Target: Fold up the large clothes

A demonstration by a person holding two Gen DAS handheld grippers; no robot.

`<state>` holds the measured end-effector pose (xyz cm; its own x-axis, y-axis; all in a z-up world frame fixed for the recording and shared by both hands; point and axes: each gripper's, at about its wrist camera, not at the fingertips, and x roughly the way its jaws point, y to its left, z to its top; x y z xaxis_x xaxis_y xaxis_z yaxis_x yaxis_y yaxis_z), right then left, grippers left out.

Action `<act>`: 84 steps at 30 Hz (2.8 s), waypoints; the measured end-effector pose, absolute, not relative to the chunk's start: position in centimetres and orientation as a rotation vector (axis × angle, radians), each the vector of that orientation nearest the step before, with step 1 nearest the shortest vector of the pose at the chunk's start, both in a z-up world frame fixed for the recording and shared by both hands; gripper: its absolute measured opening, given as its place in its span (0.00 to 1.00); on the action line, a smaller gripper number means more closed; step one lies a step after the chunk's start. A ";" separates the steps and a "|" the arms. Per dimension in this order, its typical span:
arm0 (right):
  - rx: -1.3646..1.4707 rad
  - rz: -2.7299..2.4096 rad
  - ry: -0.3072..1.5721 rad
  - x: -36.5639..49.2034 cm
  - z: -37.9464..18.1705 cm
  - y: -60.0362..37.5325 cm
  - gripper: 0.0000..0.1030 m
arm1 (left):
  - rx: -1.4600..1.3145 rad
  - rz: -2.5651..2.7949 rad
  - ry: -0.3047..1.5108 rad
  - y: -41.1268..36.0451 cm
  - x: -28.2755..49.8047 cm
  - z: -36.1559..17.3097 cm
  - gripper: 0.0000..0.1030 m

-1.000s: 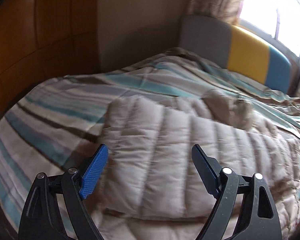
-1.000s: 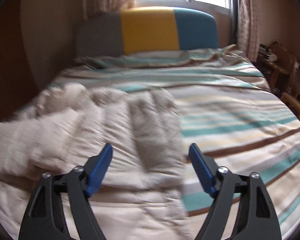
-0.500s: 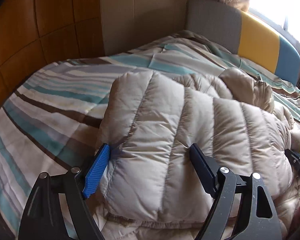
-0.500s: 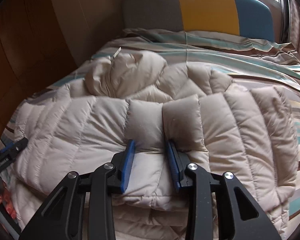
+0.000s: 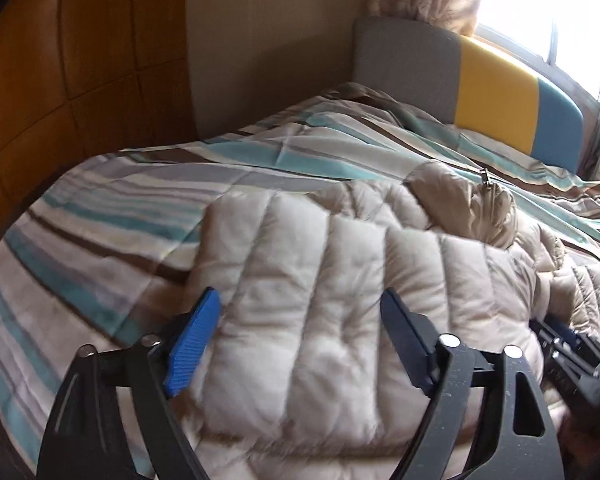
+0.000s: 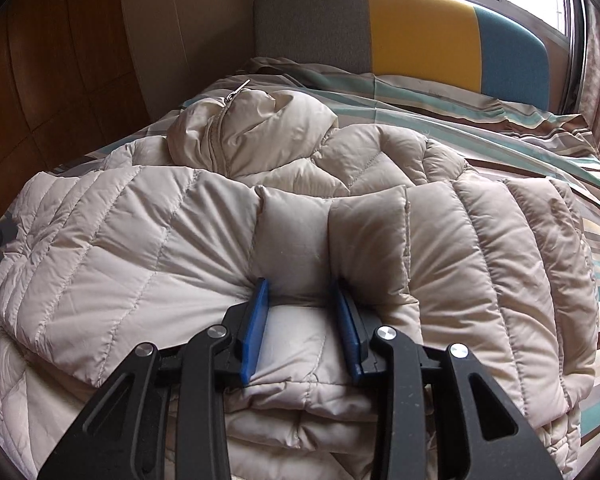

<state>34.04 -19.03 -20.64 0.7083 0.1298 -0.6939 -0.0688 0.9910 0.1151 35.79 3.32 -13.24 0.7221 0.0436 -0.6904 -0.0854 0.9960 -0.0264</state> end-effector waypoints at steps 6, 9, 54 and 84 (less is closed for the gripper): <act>0.077 0.108 0.774 34.1 -20.6 -19.0 0.32 | -0.043 0.152 0.839 4.5 40.3 -15.9 0.58; 0.075 0.110 0.772 34.0 -20.7 -19.0 0.32 | -0.096 0.140 0.852 5.7 41.0 -17.9 0.58; 0.063 0.282 0.754 36.9 -17.8 -13.1 0.48 | 0.074 0.100 0.806 0.9 39.1 -19.3 0.97; 0.218 0.139 0.884 23.9 -14.7 -25.2 0.73 | 0.078 -0.006 0.850 2.9 30.8 -15.4 0.97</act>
